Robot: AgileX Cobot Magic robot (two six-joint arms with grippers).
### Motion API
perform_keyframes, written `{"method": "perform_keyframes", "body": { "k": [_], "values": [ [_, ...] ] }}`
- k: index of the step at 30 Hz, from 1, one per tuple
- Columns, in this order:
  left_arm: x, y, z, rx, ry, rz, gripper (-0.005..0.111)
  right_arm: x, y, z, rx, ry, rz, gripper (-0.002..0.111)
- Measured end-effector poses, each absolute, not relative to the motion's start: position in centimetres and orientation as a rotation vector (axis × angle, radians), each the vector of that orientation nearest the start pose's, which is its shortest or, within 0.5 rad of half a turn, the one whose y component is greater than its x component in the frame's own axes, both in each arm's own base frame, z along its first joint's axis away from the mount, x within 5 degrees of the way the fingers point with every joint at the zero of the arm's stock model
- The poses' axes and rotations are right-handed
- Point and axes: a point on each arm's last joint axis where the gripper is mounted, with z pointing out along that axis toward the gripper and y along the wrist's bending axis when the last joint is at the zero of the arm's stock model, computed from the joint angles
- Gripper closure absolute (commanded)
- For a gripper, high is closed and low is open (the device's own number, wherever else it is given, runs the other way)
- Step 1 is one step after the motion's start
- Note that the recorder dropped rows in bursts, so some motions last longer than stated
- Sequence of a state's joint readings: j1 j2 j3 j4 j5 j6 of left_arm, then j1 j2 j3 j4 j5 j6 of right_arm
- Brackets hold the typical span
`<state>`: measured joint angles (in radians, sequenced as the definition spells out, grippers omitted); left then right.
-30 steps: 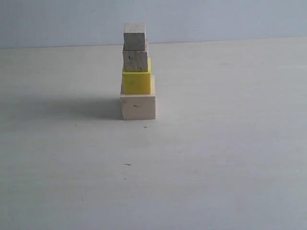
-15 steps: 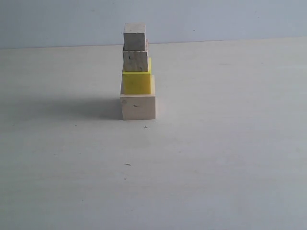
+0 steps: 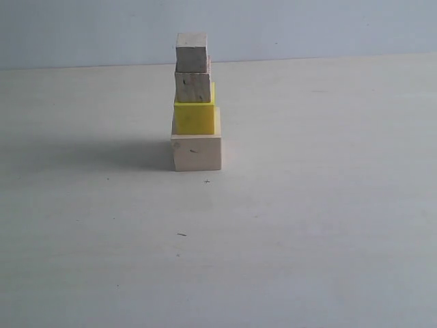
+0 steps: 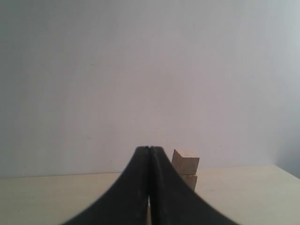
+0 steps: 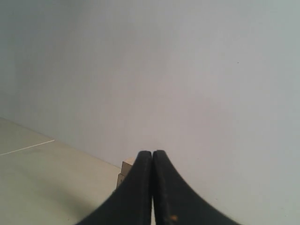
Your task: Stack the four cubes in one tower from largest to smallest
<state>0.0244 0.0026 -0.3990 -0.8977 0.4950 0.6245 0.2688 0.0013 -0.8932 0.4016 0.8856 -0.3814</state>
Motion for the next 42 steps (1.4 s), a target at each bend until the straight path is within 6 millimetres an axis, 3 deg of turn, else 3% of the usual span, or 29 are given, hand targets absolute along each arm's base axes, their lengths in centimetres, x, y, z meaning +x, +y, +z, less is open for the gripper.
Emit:
{"method": "perform_keyframes", "body": {
  "k": [5,10,18,24,30,42],
  "values": [
    [1.4,-3.3,31.2,0.147,1.423,-0.413,0.107,-7.9,0.7,39.4,-0.524,1.354,0.343,0.108],
    [1.7,-2.8,30.6,0.22,1.451,-0.239,0.107,-7.9,0.7,39.4,-0.525,1.355,0.343,0.108],
    [3.9,-1.4,25.2,0.181,1.661,-0.057,0.107,-7.9,0.7,39.4,-0.525,1.355,0.343,0.108],
    [5.0,-0.5,22.3,0.078,1.67,0.012,0.107,-8.0,0.7,39.4,-0.525,1.355,0.346,0.108],
    [5.5,-0.4,19.6,0.087,1.724,0.021,0.107,-8.0,0.7,39.4,-0.525,1.355,0.346,0.108],
    [5.5,-0.4,18.7,0.137,1.773,0.019,0.107,-8.0,0.7,39.4,-0.526,1.357,0.346,0.108]
  ]
}}
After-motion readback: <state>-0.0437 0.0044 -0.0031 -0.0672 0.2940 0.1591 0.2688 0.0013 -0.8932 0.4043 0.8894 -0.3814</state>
